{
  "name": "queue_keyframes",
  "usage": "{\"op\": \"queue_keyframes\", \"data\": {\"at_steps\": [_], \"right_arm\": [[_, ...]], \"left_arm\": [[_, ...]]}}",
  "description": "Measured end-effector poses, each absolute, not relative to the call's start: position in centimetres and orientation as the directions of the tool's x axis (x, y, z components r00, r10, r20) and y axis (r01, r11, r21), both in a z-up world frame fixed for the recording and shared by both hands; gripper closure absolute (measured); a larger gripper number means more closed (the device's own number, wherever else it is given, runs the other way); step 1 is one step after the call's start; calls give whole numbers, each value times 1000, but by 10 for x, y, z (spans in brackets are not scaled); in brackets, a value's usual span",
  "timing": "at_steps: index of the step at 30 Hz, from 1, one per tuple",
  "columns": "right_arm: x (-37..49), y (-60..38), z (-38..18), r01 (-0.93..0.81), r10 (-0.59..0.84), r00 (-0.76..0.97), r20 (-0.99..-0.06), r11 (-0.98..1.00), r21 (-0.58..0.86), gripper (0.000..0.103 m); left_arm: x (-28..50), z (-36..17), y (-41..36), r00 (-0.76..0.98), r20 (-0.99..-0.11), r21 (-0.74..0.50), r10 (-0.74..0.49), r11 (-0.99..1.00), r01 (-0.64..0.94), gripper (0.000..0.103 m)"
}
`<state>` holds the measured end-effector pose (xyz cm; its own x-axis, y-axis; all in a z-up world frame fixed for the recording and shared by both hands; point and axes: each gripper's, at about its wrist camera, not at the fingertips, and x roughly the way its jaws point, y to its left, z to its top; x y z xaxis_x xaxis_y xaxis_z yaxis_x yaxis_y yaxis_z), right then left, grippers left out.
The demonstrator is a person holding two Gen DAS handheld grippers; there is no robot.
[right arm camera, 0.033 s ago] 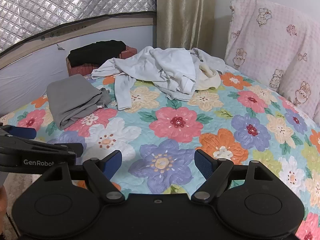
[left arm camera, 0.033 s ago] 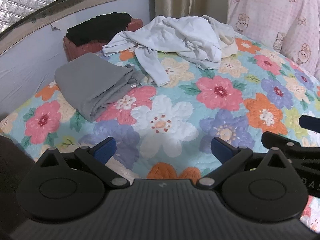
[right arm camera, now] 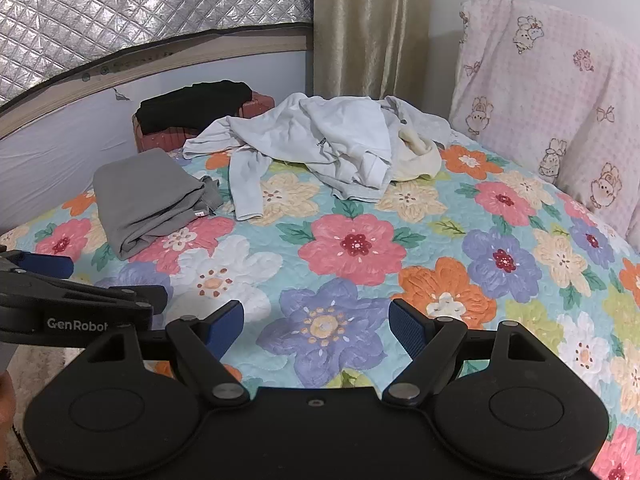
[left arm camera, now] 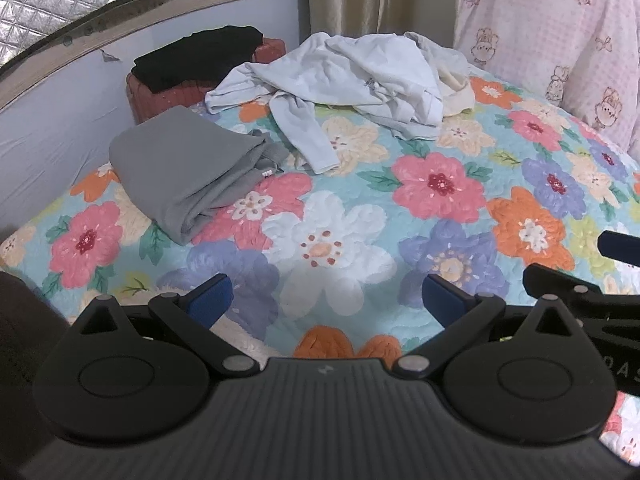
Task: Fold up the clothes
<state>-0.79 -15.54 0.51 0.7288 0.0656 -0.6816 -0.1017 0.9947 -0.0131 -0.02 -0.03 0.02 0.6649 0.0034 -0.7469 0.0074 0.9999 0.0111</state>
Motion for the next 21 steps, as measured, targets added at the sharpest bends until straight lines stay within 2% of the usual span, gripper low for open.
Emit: {"op": "queue_keyframes", "data": {"at_steps": [21], "right_arm": [[-8, -156, 8, -107, 72, 735, -674, 994, -10, 19]], "left_arm": [[-4, 4, 2, 685, -728, -25, -25, 1000, 9, 0]]}}
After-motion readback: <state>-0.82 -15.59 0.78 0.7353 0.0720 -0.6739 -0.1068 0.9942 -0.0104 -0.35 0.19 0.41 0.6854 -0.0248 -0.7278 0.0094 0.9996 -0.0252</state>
